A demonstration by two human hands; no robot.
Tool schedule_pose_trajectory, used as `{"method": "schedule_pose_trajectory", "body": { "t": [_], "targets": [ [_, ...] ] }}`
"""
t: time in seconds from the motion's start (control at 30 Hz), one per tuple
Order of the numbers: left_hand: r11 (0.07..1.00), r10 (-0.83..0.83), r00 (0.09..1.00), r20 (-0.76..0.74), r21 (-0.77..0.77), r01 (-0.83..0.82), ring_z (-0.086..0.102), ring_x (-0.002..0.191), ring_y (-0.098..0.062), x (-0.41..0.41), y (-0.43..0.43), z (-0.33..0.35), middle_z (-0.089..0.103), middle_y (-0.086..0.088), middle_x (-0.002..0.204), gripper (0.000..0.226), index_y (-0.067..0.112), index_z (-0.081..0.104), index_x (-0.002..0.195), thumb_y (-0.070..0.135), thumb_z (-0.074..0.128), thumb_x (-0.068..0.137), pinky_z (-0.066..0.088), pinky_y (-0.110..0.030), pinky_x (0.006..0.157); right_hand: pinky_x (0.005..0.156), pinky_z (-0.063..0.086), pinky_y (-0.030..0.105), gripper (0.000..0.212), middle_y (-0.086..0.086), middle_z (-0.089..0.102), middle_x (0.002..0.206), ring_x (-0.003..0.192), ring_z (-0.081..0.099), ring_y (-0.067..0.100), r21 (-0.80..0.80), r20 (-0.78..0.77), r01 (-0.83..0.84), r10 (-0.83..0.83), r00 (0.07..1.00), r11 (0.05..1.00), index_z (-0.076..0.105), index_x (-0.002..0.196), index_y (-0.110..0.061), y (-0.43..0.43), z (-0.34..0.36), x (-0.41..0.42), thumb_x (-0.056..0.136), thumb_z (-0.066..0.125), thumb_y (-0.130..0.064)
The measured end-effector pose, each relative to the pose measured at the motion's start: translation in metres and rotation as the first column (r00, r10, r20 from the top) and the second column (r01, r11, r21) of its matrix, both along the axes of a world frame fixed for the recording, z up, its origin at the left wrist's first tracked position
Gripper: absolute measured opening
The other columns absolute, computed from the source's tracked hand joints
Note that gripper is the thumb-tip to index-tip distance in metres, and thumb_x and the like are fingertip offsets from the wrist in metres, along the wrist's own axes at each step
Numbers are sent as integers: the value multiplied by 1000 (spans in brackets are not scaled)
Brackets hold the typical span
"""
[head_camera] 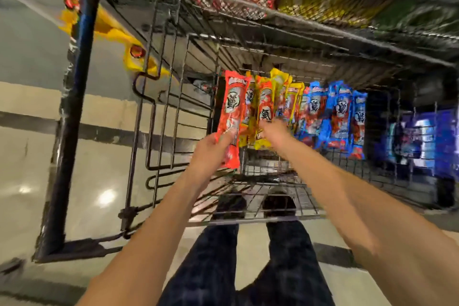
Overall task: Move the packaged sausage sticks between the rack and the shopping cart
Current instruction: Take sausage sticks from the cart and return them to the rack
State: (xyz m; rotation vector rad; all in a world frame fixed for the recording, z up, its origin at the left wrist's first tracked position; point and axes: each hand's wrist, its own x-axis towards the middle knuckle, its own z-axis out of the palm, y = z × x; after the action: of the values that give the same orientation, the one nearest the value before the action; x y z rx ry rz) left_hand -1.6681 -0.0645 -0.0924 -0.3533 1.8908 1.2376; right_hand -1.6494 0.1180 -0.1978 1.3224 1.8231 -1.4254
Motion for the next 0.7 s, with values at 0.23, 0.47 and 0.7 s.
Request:
{"method": "schedule_pose_trajectory", "body": {
  "t": [0.23,0.47,0.7],
  "targets": [
    [992,107,987,121,60,-115,61,69,-19,-9,-5,-52,69,-7,77,53,11,70,93,61,63,78,48,-34,69,98,48,39,60,12,57,128,115,57,27,155,49,-50,43,998,987,38,145,-10,-14,-63,-39,92,64,-23],
    [990,106,976,190,70,-122,72,90,-23,-2,3,-78,75,-9,98,46,12,69,108,53,65,85,55,-46,90,78,52,36,42,15,64,116,102,63,32,331,123,-210,178,976,920,49,131,-14,-17,-75,-35,94,60,-30],
    [993,76,984,164,74,-89,71,90,-23,5,22,-63,75,-10,101,37,15,69,108,46,62,89,58,-39,80,87,52,34,43,10,59,130,105,62,26,232,-165,-38,78,983,972,48,137,-19,44,-15,39,97,55,-33]
  ]
}}
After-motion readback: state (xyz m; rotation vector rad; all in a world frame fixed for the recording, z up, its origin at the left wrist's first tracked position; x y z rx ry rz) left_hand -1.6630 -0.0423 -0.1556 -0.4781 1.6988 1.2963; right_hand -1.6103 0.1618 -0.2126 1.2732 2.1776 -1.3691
